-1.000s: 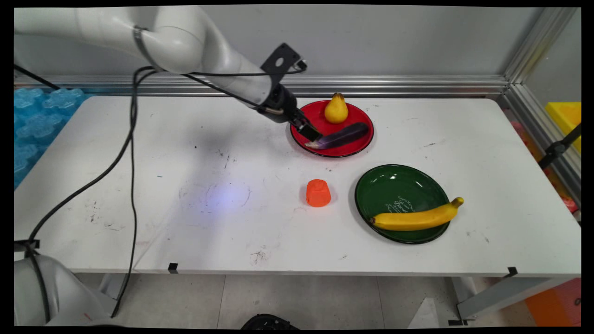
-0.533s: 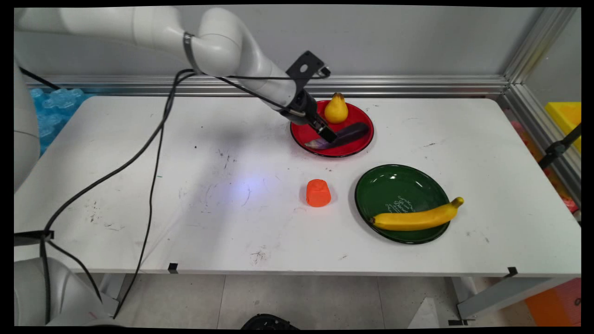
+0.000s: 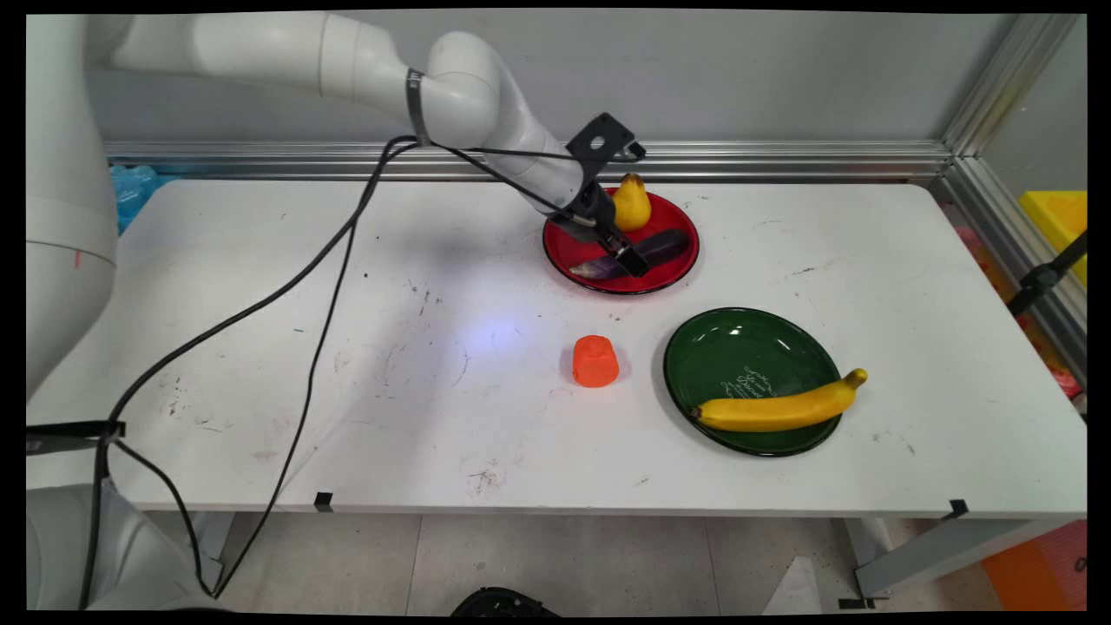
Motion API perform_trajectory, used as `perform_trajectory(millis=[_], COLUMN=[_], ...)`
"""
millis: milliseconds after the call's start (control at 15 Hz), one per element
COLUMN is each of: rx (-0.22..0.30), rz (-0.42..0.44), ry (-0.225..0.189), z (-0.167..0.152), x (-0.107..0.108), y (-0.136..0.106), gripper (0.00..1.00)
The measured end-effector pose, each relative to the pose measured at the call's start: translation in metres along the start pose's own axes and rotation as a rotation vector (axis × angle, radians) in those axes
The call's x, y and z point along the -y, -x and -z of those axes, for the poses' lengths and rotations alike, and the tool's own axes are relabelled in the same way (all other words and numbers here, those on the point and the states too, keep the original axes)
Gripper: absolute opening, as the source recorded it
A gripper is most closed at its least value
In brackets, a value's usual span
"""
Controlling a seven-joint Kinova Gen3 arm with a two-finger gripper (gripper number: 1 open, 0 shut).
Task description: Pick up the eggplant from the red plate, then place the picked object on the table
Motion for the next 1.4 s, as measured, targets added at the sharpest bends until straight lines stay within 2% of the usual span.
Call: perform_trajectory(millis=[400, 467, 933, 1400], rx=[0.026, 0.028, 0.024, 0.001], rz=[-0.017, -0.021, -0.082, -0.179], ry=[0.008, 0.007, 0.006, 0.003], z=[-0.020, -0.022, -0.014, 0.043], x=[0.001, 0.001, 0.001, -0.014], y=[-0.009, -0.010, -0.020, -0.030], gripper=[1.00, 0.00, 0.00, 0.00])
